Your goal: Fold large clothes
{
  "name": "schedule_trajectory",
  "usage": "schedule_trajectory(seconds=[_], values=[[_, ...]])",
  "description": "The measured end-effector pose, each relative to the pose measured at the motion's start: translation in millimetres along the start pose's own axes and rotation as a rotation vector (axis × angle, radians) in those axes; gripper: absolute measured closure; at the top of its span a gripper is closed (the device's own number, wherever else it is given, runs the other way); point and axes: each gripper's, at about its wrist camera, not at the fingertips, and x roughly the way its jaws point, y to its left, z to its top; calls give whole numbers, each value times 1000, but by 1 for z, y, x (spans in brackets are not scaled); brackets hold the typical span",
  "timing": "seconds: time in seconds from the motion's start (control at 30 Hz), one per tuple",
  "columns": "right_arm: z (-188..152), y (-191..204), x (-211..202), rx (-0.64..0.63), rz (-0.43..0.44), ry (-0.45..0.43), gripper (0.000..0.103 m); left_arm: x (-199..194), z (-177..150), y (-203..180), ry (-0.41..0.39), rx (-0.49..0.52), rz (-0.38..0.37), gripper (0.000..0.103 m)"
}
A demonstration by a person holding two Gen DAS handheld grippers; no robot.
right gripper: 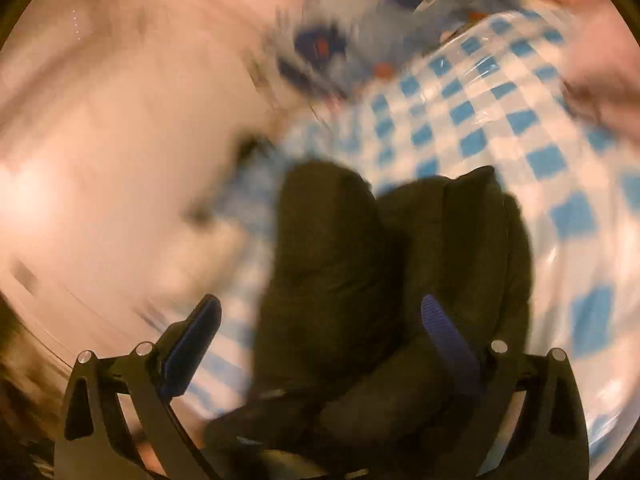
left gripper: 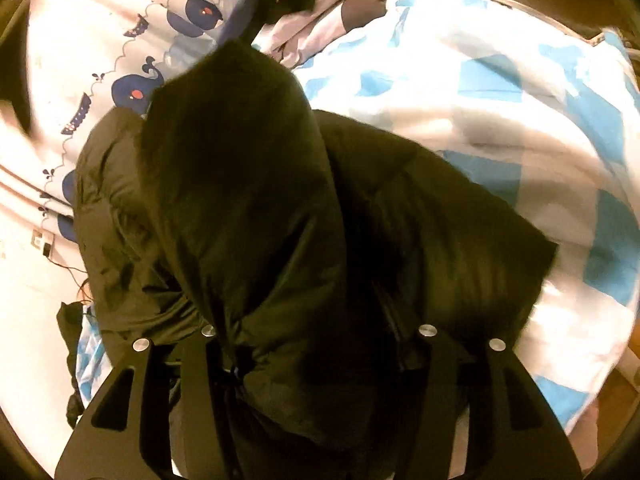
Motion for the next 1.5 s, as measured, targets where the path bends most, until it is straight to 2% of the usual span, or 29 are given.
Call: schedule_trajectory(seconds=[0.07,0.1,0.17,0.23,0.3,0.33,0.37,0.43,0.47,0.53,0.57,0.63,0.7,0.73,0.8,0.87,1.0,1.03,1.07,1.13,1.17,1.27,1.37,1.43,1.5], values=[[6,3,29,-84,-174,124,7,-15,1,2,-25,7,-16,52],[-2,0,33,-87,-204,143,7,-27,-5,7,-41,5,-29,52],[-19,-18,28,-20,-179,150,7,-51,-20,19,-70,-15,-70,50],[-37,-36,14,17,-168,127,7,-77,-40,38,-110,-69,-150,48],[-55,-54,9,48,-152,126,7,-97,-63,76,-157,-200,-264,47],[-53,-63,13,53,-153,126,7,-100,-71,100,-175,-284,-282,46],[-56,-68,12,62,-151,122,7,-98,-76,119,-184,-349,-276,44],[-69,-79,12,89,-169,139,7,-81,-83,170,-203,-546,-228,38],[-75,-87,18,95,-203,178,7,-70,-83,187,-212,-613,-239,38],[-78,-99,22,128,-164,186,7,-31,-81,213,-193,-741,-295,38],[-78,-100,14,139,-161,157,7,-10,-75,216,-165,-761,-330,38],[-69,-94,-14,137,-153,36,7,24,-70,208,-111,-777,-392,38],[-50,-79,-40,105,-75,-66,7,36,-61,192,-104,-733,-393,37],[-42,-73,-45,82,-68,-81,7,36,-60,185,-109,-721,-394,36],[-17,-57,-39,31,-19,-55,7,36,-57,176,-116,-701,-394,34],[1,-54,-15,44,36,24,7,36,-60,173,-112,-696,-385,34],[19,-54,37,32,65,124,7,32,-58,176,-105,-688,-392,34],[20,-50,42,18,89,114,12,30,-55,175,-103,-676,-391,34],[22,-43,43,-14,109,100,44,31,-49,174,-103,-665,-390,34],[27,-36,44,-22,71,91,69,27,-45,175,-110,-648,-391,34],[27,-36,42,-18,60,84,76,24,-42,178,-116,-647,-399,34],[17,-51,27,54,43,43,80,3,-41,194,-198,-689,-427,34],[-4,-92,7,230,130,-49,80,-5,-38,209,-265,-765,-464,29],[-21,-120,11,325,152,-50,80,15,-32,204,-215,-775,-501,26],[-34,-139,25,393,156,-24,80,51,-27,181,-104,-747,-538,24]])
